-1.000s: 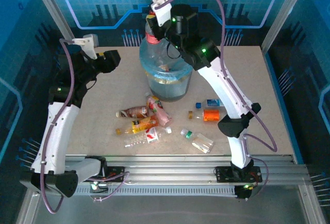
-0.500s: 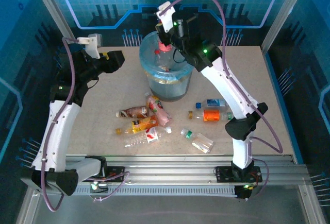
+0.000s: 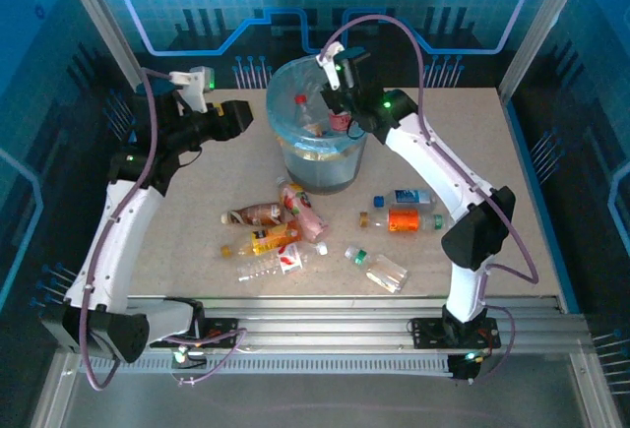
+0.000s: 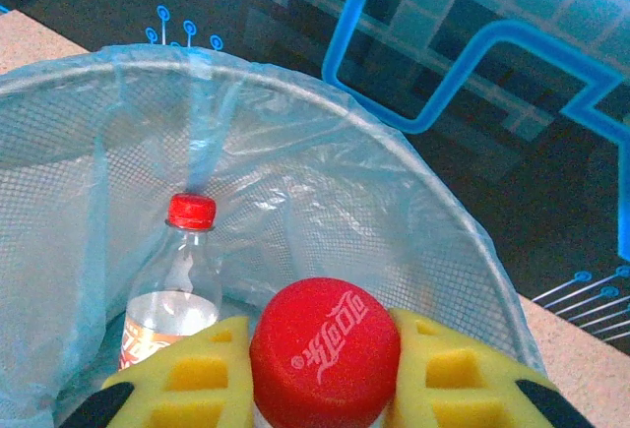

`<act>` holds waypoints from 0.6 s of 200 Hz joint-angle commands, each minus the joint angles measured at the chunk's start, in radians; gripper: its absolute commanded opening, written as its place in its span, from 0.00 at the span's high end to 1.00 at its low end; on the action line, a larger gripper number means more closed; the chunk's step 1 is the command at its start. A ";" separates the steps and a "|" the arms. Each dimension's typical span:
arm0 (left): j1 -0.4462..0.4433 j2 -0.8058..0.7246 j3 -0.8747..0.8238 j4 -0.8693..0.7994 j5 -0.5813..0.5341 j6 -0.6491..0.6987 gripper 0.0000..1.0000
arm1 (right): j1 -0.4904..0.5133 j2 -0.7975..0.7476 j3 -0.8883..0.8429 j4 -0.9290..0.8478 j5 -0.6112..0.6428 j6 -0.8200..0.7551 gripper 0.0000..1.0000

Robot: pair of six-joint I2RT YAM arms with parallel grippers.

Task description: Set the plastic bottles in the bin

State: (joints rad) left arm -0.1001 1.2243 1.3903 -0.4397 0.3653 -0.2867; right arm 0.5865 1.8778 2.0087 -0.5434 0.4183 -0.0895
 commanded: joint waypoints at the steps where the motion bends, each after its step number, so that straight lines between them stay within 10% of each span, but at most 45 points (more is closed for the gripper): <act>1: -0.016 0.011 0.018 -0.011 0.029 0.008 0.35 | -0.031 0.019 -0.004 0.039 -0.028 0.050 0.90; 120: -0.024 0.026 0.018 -0.026 0.020 0.017 0.33 | -0.045 0.171 0.162 -0.086 -0.096 0.112 0.47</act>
State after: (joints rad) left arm -0.1207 1.2438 1.3903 -0.4488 0.3725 -0.2863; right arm 0.5457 2.0537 2.1006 -0.6033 0.3389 -0.0029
